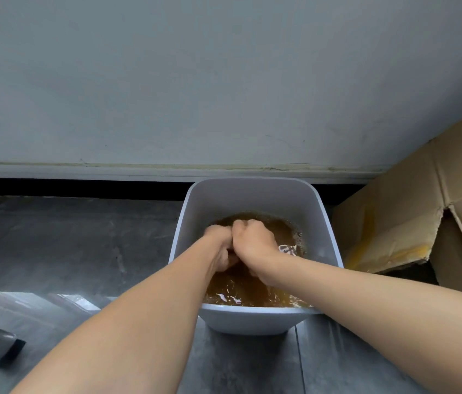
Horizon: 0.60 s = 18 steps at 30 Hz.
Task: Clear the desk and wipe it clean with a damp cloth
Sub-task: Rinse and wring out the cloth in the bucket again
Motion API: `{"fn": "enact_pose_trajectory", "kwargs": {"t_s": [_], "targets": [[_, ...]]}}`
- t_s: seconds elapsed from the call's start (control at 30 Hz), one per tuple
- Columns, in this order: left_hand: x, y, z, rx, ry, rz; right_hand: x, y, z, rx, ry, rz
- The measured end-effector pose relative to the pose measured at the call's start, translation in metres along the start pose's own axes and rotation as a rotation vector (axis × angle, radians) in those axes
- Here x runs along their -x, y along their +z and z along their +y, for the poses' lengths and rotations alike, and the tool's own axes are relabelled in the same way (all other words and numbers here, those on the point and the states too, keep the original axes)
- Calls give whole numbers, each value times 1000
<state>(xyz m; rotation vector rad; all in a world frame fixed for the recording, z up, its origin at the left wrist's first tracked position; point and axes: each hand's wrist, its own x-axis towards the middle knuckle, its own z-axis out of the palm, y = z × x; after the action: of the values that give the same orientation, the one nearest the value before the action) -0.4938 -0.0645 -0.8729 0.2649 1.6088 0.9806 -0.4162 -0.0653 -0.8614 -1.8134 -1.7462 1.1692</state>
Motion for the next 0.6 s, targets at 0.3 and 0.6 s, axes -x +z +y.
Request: {"fn": "enact_pose_trajectory", "kwargs": {"t_s": [0.3,0.6], "targets": [[14,10,2,-112,-5,-147,-11,-19,4,117,-37,80],[8,13,3,-116,-43,-153,-21,-32,12,321,-183,22]]}}
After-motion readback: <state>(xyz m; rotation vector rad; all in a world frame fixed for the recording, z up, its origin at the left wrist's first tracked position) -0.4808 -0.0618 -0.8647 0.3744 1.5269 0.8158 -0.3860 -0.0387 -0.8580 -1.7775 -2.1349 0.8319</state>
